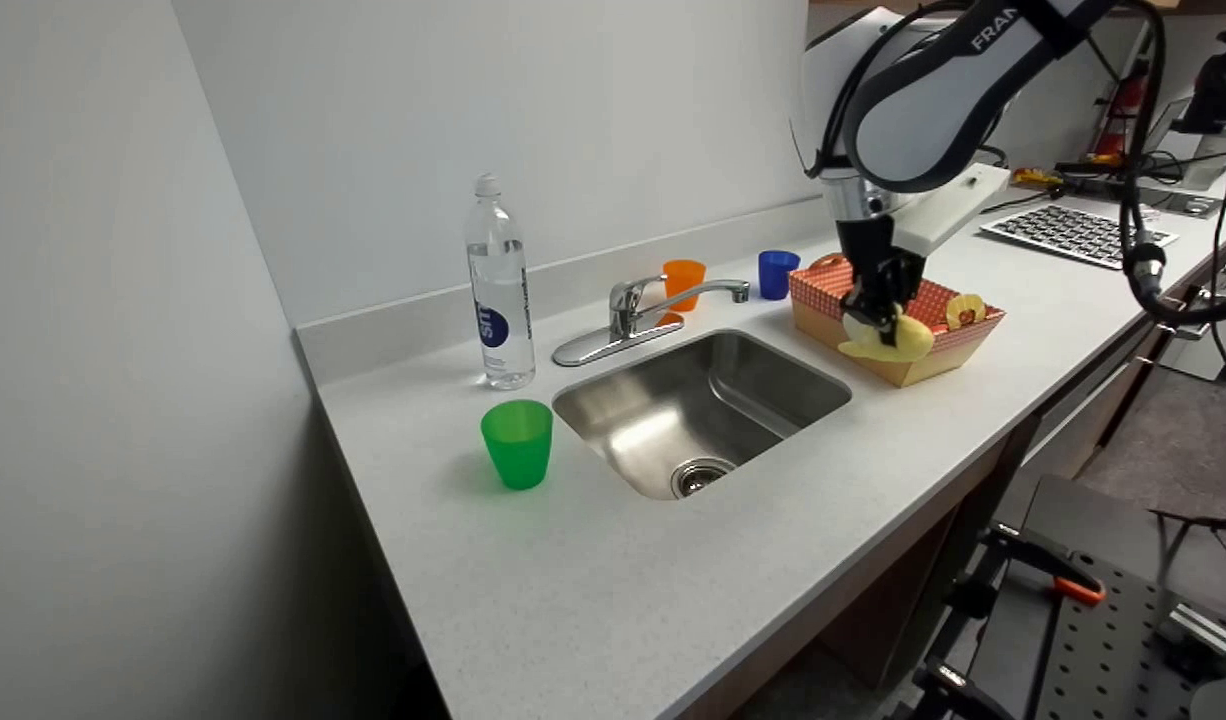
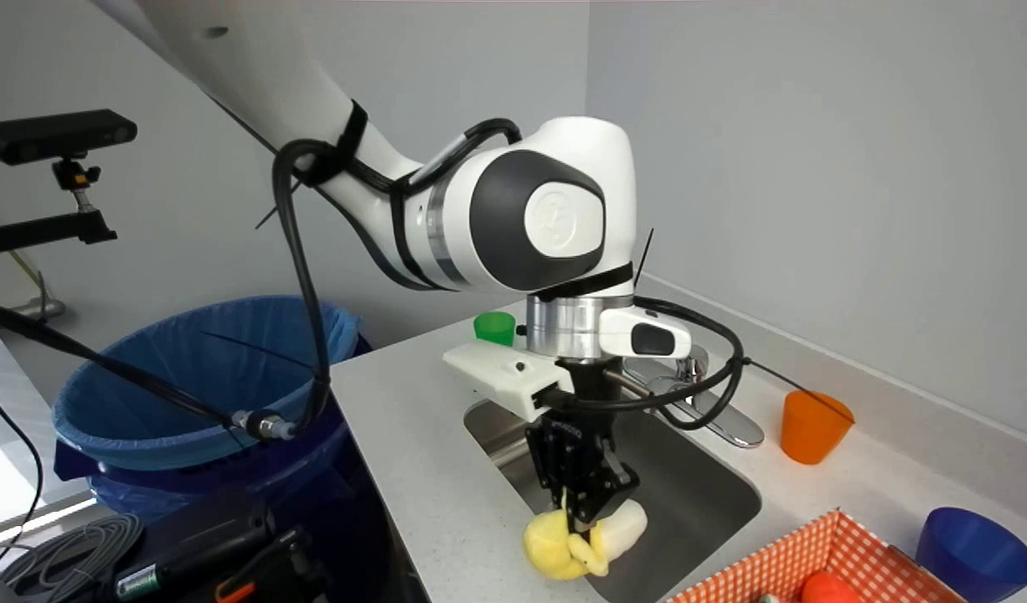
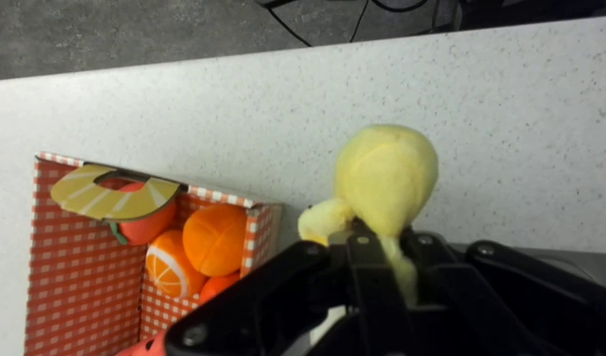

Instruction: Take the banana plush toy from the box and place it on the counter

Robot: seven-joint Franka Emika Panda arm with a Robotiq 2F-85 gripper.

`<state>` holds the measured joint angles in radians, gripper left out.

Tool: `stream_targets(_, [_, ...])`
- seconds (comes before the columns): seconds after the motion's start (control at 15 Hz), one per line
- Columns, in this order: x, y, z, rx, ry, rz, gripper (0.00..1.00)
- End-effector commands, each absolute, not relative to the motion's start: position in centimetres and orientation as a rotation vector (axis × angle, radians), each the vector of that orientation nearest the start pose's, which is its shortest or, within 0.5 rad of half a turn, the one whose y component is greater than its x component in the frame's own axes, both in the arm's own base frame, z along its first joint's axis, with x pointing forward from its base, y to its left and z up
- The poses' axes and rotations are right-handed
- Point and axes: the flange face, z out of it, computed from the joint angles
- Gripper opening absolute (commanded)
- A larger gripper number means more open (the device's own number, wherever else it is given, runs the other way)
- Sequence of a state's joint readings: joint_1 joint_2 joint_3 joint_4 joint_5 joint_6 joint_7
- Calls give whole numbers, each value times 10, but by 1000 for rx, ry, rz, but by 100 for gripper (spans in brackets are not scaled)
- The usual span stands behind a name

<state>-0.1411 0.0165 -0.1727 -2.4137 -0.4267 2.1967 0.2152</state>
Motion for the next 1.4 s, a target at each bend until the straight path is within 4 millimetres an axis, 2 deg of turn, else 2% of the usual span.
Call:
stream_targets(0.0, [406, -133, 295, -3421, 310, 363, 3])
stream_targets(0.4, [379, -94, 287, -3486, 46, 284, 3])
stream_targets(0.67, [370, -72, 281, -3493, -59, 240, 3])
stream_targets(0.93, [371, -60, 274, -3506, -110, 174, 3])
stream_targets(1.33, [370, -54, 268, -3518, -168, 111, 3])
